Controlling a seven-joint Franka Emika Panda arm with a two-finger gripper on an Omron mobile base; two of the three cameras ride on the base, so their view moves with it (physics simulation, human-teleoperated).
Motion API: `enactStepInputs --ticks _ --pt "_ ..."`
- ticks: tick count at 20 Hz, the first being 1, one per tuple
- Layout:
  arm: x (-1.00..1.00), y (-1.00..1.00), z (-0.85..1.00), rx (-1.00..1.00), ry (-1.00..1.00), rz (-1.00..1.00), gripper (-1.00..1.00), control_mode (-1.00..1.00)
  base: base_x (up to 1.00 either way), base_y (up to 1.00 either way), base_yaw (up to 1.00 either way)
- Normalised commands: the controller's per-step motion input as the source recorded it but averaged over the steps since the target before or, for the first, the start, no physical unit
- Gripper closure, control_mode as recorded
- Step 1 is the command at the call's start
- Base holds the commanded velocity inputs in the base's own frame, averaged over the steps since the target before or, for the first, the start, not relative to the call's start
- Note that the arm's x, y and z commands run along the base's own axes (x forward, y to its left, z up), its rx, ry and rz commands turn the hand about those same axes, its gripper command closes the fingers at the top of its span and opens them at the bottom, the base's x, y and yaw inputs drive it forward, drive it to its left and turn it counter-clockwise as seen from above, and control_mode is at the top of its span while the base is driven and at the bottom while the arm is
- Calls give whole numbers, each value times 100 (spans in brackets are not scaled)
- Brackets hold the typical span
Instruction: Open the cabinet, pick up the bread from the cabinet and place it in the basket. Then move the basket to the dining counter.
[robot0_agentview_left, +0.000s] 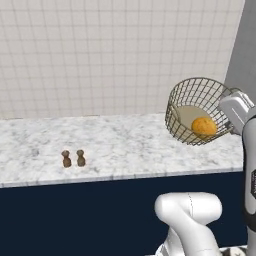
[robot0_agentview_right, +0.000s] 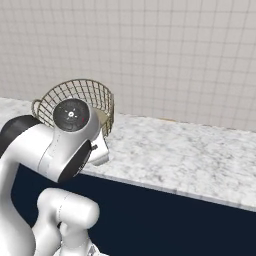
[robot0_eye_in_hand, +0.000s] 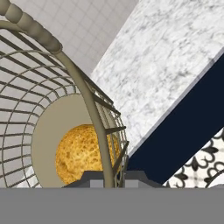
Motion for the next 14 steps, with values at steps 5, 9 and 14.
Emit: enactStepInputs --ticks 5,9,14 --pt "0 0 0 0 0 0 100 100 21 -11 0" --pt "0 0 0 0 0 0 100 100 43 -17 0" --pt "0 0 0 0 0 0 100 100 33 -11 0"
